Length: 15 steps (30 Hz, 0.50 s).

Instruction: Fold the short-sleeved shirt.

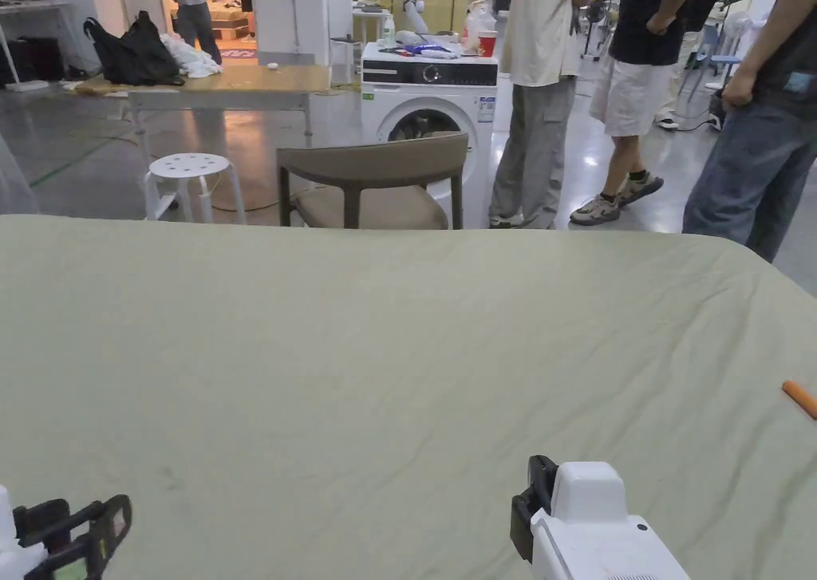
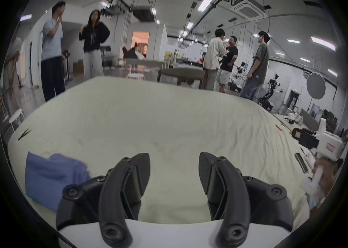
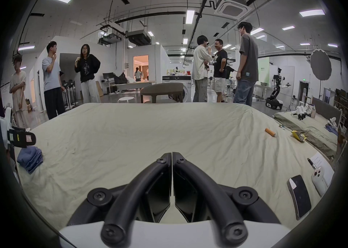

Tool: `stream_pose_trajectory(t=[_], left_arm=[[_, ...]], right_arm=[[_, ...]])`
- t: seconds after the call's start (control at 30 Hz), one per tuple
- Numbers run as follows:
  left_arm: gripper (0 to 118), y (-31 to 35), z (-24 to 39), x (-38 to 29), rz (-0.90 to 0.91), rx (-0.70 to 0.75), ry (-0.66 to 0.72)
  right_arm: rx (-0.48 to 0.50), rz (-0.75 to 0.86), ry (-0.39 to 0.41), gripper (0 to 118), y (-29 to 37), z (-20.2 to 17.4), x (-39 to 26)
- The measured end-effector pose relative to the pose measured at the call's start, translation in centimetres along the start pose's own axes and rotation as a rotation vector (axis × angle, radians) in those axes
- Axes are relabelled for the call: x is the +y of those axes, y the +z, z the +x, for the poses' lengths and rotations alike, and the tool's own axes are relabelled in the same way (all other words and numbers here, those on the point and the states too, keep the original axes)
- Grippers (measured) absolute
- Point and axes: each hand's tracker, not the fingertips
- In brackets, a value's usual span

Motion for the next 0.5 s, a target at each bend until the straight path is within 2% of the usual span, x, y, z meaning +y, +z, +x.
stream_pose_trajectory(t=[0.13, 0.27, 0.33, 0.5], left_arm=[[33, -1.7, 6.6, 0.8, 0.149, 0.078, -0.104], [9, -2.7, 9.7, 1.8, 0.302, 0.129, -0.218], [0, -3.1, 11.1, 2.0, 0.348, 0.154, -0.246], [0, -3.2, 11.9, 2.2, 0.389, 0.148, -0.203]], right_arm=[[-0.021, 0.034, -0.012, 0, 0.0, 0.4, 0.6], [-0.035, 0.083, -0.006, 0, 0.0, 0.6, 1.4], [-0.045, 0.121, -0.008, 0, 0.1, 0.5, 1.9], [-0.053, 0.167, -0.022, 0, 0.0, 0.4, 2.8]])
